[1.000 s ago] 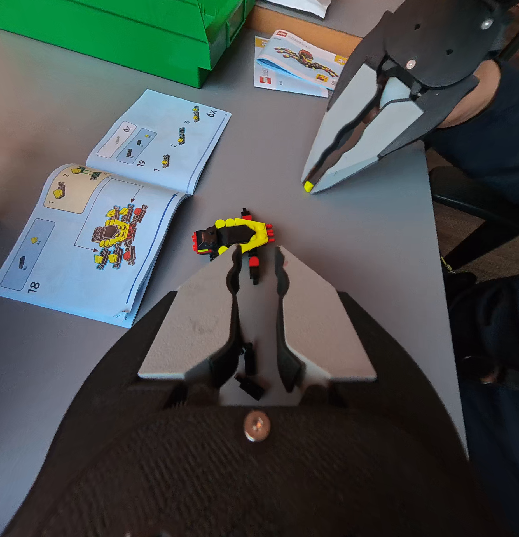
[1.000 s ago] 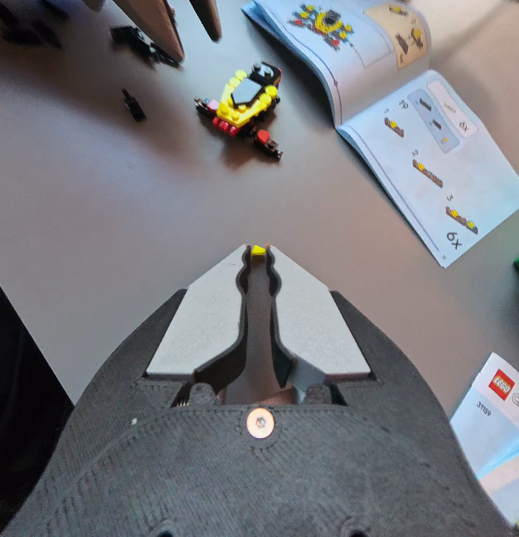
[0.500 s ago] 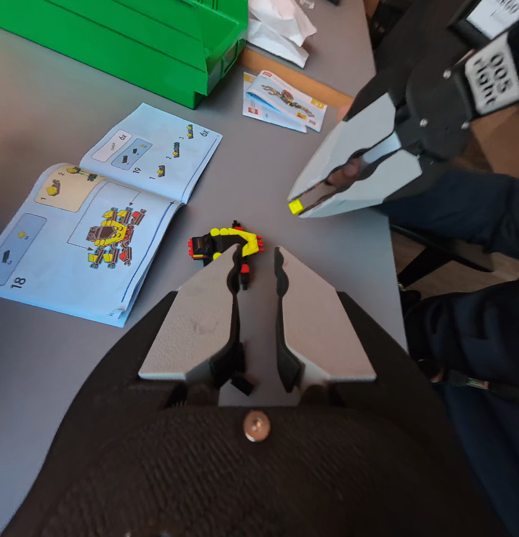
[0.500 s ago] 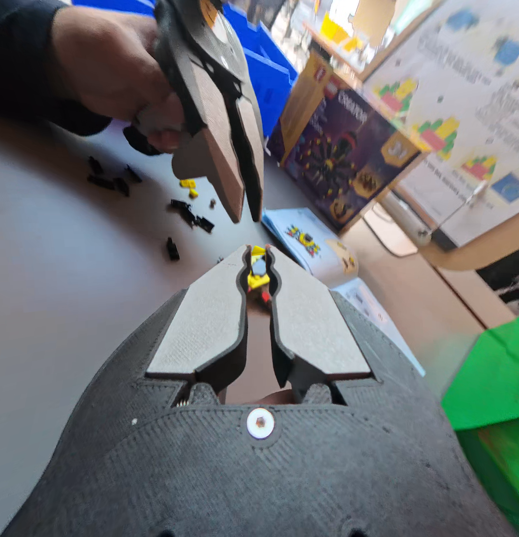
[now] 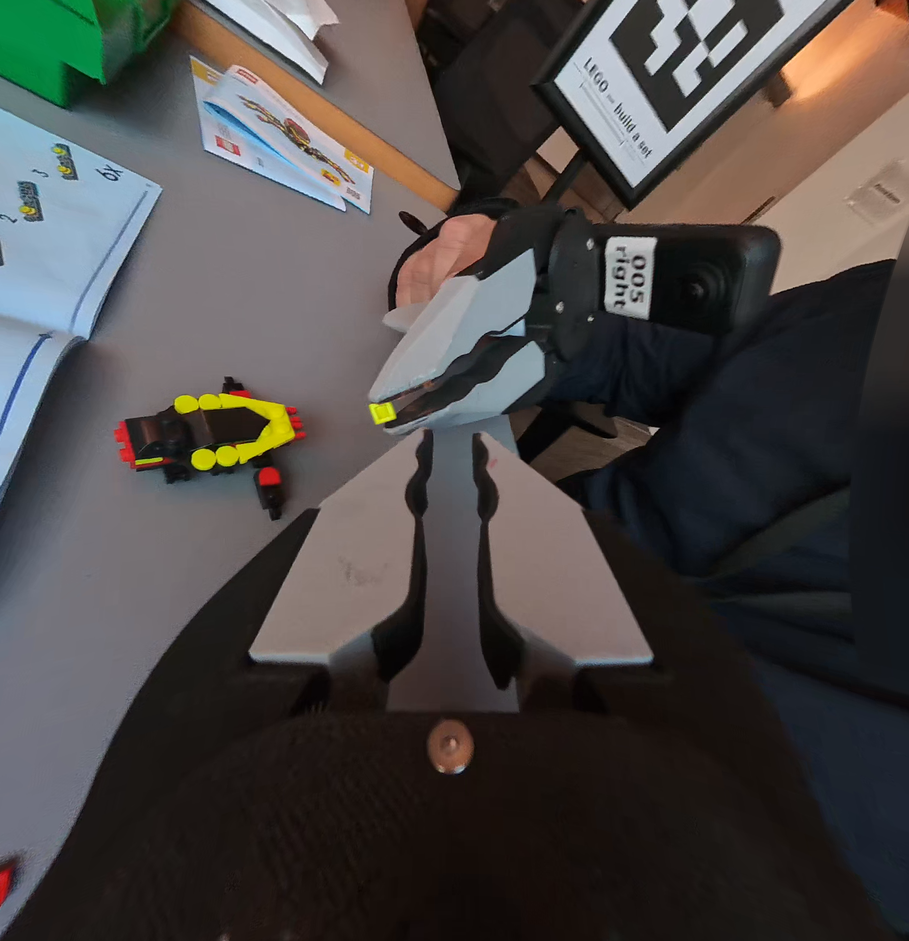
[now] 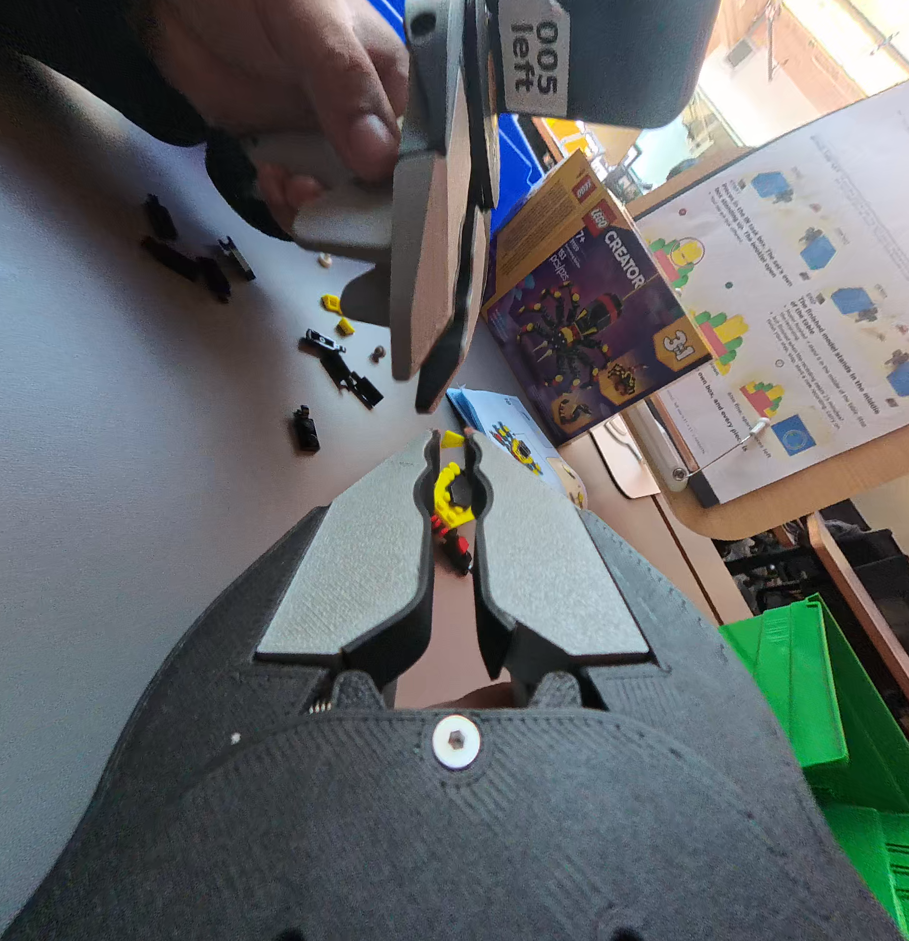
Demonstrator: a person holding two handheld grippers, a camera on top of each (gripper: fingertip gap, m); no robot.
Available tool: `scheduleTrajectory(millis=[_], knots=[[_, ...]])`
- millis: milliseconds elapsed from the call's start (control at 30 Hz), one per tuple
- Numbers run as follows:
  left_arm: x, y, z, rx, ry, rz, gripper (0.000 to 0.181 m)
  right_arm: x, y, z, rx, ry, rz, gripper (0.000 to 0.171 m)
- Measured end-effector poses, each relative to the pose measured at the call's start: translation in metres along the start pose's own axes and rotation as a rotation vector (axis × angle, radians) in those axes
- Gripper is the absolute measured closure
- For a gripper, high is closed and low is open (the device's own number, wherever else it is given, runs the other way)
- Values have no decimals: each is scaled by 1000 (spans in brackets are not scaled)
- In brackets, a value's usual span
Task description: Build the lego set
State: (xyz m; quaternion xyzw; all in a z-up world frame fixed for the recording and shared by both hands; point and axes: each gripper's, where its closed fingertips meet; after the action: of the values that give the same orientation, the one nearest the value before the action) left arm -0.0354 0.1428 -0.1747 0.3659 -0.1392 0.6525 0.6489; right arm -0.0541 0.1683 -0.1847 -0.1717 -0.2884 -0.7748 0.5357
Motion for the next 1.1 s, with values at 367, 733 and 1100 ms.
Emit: scheduleTrajectory(millis=[367, 733, 1100], knots=[[0, -1, -5, -7, 32, 8, 161, 16, 7, -8, -18, 111, 54, 165], [-3, -2, -7, -18, 67, 6, 175, 21, 6, -12, -82, 264, 18, 165], [10, 6, 13, -94, -71, 78, 175, 25, 17, 3, -58, -4, 113, 168]])
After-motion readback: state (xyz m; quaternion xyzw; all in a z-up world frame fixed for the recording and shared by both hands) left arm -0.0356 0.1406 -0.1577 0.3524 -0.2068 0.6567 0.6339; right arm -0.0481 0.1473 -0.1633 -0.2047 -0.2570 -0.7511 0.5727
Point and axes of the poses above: each gripper's, where its closed fingertips meet, y back along the fingers, x out of its top, z = x × y across the jaws, and after that the axes turned 10 degrees about y, right-handed
